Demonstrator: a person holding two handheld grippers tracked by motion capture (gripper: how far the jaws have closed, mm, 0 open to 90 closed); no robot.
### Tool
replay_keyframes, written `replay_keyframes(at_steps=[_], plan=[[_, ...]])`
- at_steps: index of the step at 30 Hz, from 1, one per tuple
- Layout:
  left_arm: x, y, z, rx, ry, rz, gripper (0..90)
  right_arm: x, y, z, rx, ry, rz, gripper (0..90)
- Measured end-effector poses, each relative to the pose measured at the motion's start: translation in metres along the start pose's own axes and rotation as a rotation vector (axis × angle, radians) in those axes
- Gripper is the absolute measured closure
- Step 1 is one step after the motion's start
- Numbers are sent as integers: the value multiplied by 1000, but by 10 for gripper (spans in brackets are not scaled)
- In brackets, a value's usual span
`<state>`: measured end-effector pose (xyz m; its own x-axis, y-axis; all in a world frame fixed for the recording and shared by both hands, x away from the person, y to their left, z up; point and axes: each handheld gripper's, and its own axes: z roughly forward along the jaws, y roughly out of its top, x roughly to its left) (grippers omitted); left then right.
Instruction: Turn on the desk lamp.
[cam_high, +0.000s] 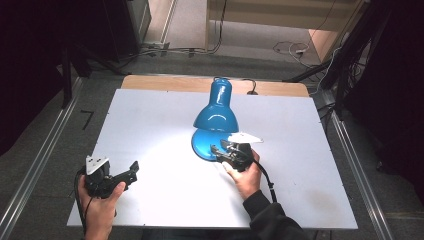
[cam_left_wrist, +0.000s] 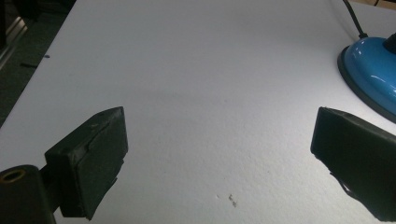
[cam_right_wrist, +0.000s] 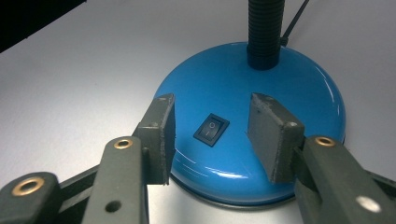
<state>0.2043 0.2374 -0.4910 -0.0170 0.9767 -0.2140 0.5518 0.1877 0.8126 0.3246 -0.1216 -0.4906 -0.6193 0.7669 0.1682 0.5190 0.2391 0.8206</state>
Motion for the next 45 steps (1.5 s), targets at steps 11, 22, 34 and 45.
replay_keyframes(at_steps=[11,22,34,45], plan=[[0,0,0,2,0,0,45,1,-1,-4,50,9,-27,356],[0,0,1,5,1,0,44,-5,-2,-14,49,-5,-36,333],[0,0,1,5,0,-1,44,-11,-6,-25,52,-13,-33,318],[0,0,0,2,1,-3,45,-18,-8,-33,52,-31,-31,315]])
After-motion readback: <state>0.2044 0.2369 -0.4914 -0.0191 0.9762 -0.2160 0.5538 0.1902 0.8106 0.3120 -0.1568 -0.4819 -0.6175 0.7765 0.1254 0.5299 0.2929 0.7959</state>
